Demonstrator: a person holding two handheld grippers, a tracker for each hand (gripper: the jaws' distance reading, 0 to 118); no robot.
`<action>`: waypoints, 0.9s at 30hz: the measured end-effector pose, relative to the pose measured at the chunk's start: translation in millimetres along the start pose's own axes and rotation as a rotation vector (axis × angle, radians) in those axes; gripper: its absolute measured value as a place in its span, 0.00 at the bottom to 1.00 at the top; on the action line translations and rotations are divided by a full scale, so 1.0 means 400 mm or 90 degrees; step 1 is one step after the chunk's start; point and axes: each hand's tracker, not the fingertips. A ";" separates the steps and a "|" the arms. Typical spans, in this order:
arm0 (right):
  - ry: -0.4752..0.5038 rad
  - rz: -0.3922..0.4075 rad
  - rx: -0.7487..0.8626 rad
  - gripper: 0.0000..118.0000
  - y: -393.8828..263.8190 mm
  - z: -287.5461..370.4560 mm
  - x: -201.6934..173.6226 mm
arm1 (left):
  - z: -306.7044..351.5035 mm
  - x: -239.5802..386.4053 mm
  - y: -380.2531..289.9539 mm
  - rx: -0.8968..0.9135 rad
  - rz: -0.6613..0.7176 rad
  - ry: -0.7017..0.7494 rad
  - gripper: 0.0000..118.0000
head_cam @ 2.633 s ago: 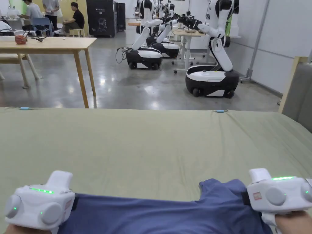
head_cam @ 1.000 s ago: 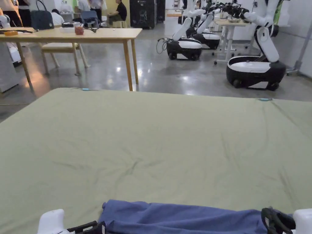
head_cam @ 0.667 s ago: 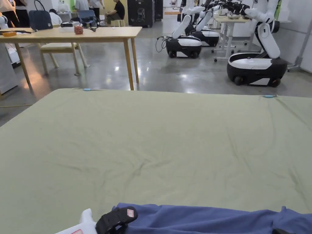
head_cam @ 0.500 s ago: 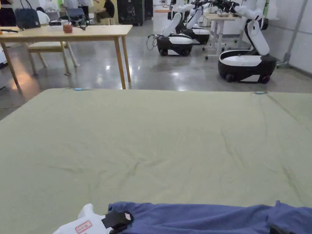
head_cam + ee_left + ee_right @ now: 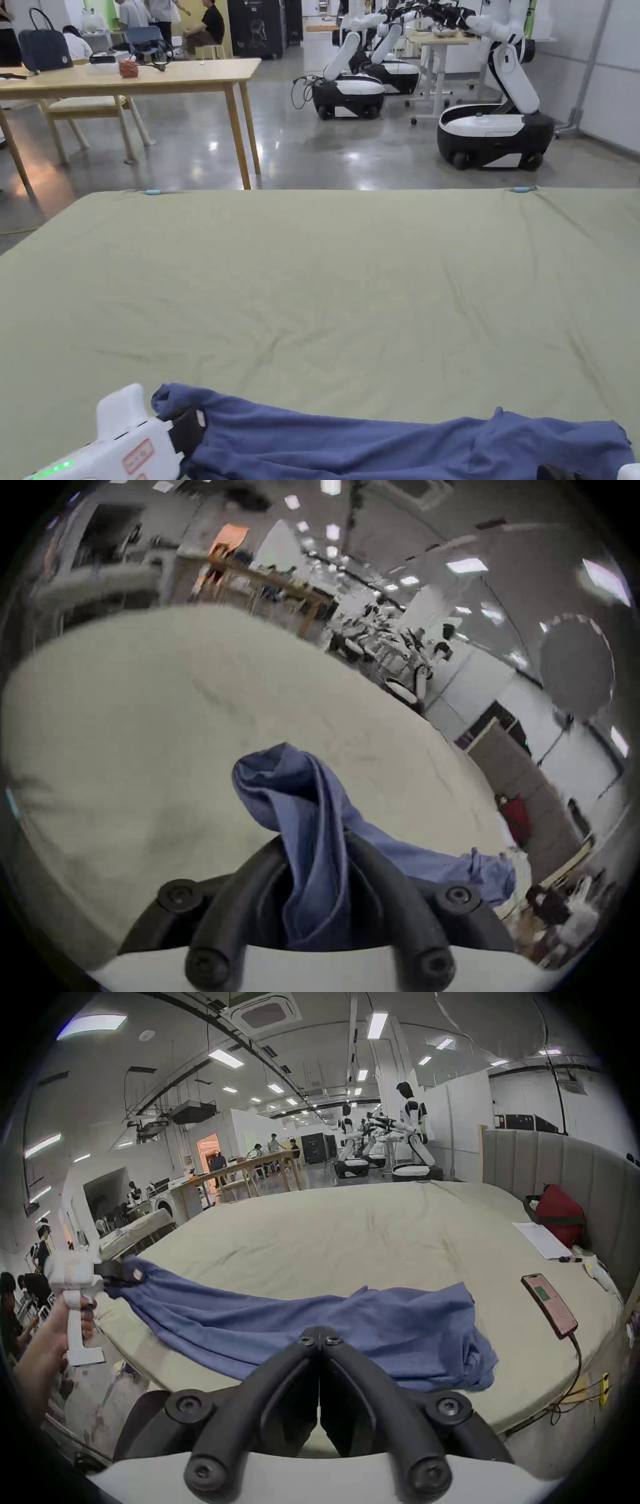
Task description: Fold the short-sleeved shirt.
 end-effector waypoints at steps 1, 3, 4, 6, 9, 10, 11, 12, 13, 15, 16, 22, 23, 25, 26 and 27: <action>-0.006 0.010 0.001 0.01 0.003 0.001 -0.002 | 0.010 0.061 -0.013 0.015 -0.031 0.003 0.05; -0.018 0.026 0.005 0.01 0.008 0.007 -0.003 | 0.016 0.187 -0.055 0.030 -0.081 -0.031 0.05; -0.015 0.026 0.006 0.01 0.010 0.014 0.000 | 0.010 0.248 -0.079 0.027 -0.108 -0.048 0.05; -0.011 0.030 0.013 0.01 0.013 0.032 0.011 | -0.032 0.397 -0.151 0.011 -0.181 -0.067 0.05; -0.006 0.044 0.020 0.01 0.003 0.067 0.033 | -0.127 0.543 -0.267 -0.055 -0.235 -0.113 0.06; -0.006 0.047 0.021 0.01 -0.003 0.076 0.040 | -0.158 0.569 -0.293 -0.076 -0.244 -0.113 0.06; -0.009 0.053 0.018 0.01 -0.012 0.086 0.050 | -0.197 0.592 -0.324 -0.093 -0.257 -0.083 0.06; -0.007 0.057 0.014 0.01 -0.018 0.092 0.058 | -0.225 0.604 -0.344 -0.104 -0.274 -0.064 0.06; -0.005 0.061 0.012 0.01 -0.026 0.102 0.071 | -0.256 0.609 -0.363 -0.113 -0.288 -0.039 0.06; 0.004 0.063 0.007 0.01 -0.041 0.117 0.094 | -0.277 0.606 -0.369 -0.117 -0.281 0.006 0.29; 0.013 0.064 0.005 0.01 -0.047 0.120 0.103 | -0.266 0.606 -0.357 -0.118 -0.271 -0.002 0.52; 0.032 0.071 0.001 0.01 -0.058 0.133 0.156 | -0.078 0.514 -0.230 0.038 -0.138 -0.059 0.92; 0.033 0.069 0.003 0.01 -0.059 0.131 0.163 | -0.080 0.476 -0.213 0.026 -0.111 -0.019 0.92; 0.040 0.055 0.007 0.01 -0.064 0.123 0.178 | -0.102 0.421 -0.193 -0.035 -0.039 0.018 0.78; 0.048 0.044 0.007 0.01 -0.068 0.117 0.185 | -0.113 0.399 -0.194 -0.064 -0.002 -0.025 0.53; 0.053 0.038 0.005 0.01 -0.071 0.112 0.190 | -0.131 0.401 -0.203 -0.087 0.011 -0.072 0.09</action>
